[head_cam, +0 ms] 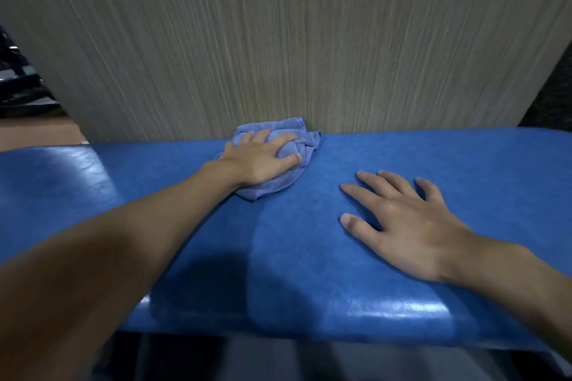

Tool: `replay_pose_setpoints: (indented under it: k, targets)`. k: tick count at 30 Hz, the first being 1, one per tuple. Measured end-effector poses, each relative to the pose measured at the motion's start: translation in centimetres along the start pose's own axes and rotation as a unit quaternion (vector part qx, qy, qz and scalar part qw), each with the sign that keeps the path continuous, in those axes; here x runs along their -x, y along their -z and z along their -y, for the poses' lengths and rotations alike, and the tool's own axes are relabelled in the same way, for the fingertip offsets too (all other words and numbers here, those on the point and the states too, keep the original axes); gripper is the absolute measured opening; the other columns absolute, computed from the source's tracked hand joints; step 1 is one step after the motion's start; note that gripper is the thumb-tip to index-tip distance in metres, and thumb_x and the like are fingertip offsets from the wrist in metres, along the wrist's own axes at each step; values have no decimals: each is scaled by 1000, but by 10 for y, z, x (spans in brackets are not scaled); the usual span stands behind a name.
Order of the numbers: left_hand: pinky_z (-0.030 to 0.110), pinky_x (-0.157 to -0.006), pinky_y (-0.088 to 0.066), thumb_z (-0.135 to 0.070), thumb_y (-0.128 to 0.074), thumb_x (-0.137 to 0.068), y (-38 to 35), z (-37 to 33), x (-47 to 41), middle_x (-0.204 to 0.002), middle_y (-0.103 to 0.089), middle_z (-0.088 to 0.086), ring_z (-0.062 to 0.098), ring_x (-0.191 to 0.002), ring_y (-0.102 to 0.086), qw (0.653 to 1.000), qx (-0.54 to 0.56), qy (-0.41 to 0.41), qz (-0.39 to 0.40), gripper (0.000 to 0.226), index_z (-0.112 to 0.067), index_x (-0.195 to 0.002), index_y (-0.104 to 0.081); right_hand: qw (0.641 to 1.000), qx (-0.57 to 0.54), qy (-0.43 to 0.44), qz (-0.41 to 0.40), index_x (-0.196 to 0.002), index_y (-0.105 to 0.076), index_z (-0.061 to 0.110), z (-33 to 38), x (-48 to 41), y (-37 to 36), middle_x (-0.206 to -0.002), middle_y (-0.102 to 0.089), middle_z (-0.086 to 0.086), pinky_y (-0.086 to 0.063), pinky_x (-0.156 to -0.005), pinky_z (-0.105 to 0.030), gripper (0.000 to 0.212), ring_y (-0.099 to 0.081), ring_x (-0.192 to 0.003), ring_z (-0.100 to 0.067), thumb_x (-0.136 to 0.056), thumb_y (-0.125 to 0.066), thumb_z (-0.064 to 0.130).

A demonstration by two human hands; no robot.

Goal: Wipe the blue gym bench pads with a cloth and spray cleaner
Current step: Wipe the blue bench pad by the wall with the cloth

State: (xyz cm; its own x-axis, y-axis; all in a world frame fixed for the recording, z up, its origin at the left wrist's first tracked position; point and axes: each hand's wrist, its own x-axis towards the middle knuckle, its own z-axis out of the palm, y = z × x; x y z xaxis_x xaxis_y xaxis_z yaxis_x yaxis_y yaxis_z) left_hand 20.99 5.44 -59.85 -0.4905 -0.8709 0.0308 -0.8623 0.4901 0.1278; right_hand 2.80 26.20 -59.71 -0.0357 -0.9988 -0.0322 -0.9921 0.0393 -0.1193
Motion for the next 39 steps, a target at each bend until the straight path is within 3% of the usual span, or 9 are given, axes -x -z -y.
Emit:
replay_pose_setpoints:
  k: [6,15,18,20,23,34,39]
  targets:
    - [55,-116,-19,-86,-10,-68,-5,-2,25,-158,-29,-6,23,-148,-20,1000,-1,-6,-9,78,-62,-142,-22,1000,-7,-3,-6,-152,-14,42,1,2,1,-163,-5,15,1,-119,-51,69,3,-149,-10,-88,-12,68]
    - [53,-120,-12,-85,3,-66,-7,-17,164,-167,-5,-4,20,-154,-1,998,-52,-26,-16,86,-59,-149,-2,1000,-3,-12,1,-153,-18,41,3,5,4,-164,-10,12,-2,-119,-53,65,-3,-150,-13,-93,-18,67]
    - [50,-120,-10,-85,5,-65,-6,-18,190,-167,0,-7,18,-154,3,997,-66,-26,-12,88,-59,-149,1,999,40,-12,7,-151,-23,41,5,3,10,-162,-14,12,3,-117,-59,62,-5,-150,-15,-95,-17,66]
    - [50,-121,-10,-87,2,-64,-4,-17,185,-167,-2,-8,18,-154,2,998,-52,-18,-9,88,-61,-148,0,1000,28,0,-11,-150,-26,41,9,-1,14,-162,-15,13,6,-116,-61,62,-4,-151,-16,-94,-15,65]
    - [53,-119,-14,-88,0,-63,-5,-11,156,-166,-7,-9,18,-154,-3,999,-46,-12,-11,85,-63,-145,-3,1000,-8,2,-9,-154,-15,41,18,-10,12,-164,-7,12,3,-118,-57,65,-1,-151,-15,-94,-15,66]
    - [56,-112,-24,-86,-11,-67,0,32,0,-154,-35,-8,23,-144,-26,1000,-3,0,-13,75,-62,-137,-26,1000,15,8,10,-154,-6,40,20,-14,-4,-164,6,15,4,-119,-53,74,10,-150,-11,-86,-4,67]
    - [58,-116,-17,-81,-13,-75,-3,31,22,-161,-25,-6,20,-148,-18,1000,-6,-13,-12,73,-58,-143,-22,1000,14,0,7,-154,-8,41,21,-13,-3,-164,4,16,3,-120,-52,71,8,-150,-11,-89,-7,67]
